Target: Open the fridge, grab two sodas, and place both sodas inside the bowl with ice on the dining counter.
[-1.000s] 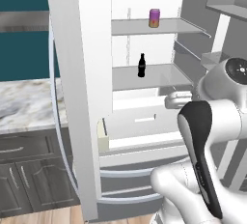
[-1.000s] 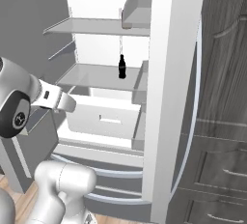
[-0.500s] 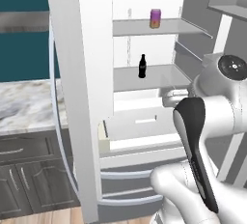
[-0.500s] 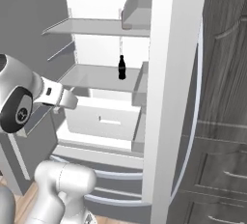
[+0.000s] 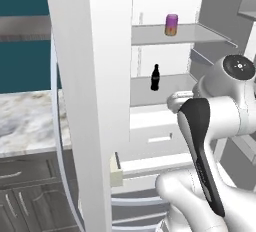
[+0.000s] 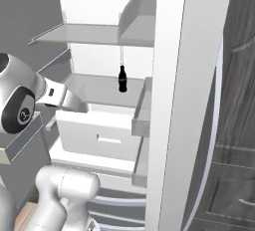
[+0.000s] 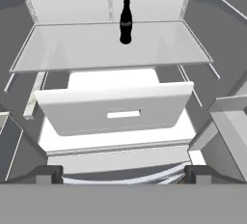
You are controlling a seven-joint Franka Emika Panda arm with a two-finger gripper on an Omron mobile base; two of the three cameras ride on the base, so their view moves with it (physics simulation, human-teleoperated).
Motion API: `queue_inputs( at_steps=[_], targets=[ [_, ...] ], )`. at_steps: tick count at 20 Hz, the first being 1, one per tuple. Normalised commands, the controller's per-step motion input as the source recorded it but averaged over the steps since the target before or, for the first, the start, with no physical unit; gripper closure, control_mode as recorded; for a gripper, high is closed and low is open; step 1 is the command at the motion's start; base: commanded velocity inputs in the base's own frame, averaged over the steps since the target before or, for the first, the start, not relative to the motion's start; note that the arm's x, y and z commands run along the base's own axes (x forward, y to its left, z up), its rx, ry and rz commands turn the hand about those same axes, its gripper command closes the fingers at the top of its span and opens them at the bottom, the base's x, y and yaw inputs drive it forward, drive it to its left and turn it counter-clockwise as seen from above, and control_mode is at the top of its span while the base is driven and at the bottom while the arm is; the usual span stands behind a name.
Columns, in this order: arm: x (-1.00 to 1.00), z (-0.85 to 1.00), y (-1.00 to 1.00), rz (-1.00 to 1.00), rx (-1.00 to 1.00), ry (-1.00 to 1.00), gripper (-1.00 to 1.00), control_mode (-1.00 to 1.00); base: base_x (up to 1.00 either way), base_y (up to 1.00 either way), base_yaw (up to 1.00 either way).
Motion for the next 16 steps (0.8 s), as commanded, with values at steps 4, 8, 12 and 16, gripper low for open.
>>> queue_inputs(
  at_steps=[4, 8, 12, 16],
  targets=[
    [0.0, 0.0, 0.0, 0.0, 0.0, 0.0, -1.0, 1.0, 0.47, -0.14, -0.08],
    [0.0, 0.0, 0.0, 0.0, 0.0, 0.0, -1.0, 1.0, 0.52, -0.01, -0.11],
    [0.0, 0.0, 0.0, 0.0, 0.0, 0.0, -1.0, 1.0, 0.6, -0.01, -0.09],
    [0.33, 0.04, -0.14, -0.01, 0.01, 0.0, -1.0, -1.0, 0.32, -0.06, -0.03]
  ],
)
